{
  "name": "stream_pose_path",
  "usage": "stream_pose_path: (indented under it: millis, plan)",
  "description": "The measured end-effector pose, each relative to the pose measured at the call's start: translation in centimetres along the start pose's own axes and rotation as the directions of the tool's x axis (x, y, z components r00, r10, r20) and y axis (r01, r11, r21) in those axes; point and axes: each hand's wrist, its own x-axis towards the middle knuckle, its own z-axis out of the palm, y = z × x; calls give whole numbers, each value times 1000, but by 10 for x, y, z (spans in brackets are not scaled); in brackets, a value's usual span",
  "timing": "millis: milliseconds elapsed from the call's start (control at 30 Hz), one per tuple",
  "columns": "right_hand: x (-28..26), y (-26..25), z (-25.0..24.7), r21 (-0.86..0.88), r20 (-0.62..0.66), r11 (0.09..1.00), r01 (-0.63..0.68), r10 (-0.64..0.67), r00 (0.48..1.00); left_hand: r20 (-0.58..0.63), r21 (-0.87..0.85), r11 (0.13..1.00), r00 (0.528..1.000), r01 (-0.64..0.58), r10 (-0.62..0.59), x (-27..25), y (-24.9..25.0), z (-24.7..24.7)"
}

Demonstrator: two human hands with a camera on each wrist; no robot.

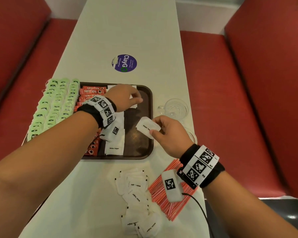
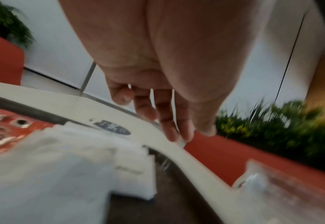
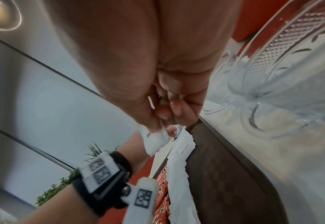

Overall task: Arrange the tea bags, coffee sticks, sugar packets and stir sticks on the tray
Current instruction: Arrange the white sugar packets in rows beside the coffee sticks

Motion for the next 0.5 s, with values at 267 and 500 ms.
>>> stream_pose_path:
  millis: [267,500]
  plan:
    - [8,-3,4,17,-50,1000,-7,8,999,236,-363,919,938,-157,254,-50,33,-22]
    - [0,-6,9,97,-8,995,-3,4,1000,-81,-256,966,995,32,-55,-15,-17,-15]
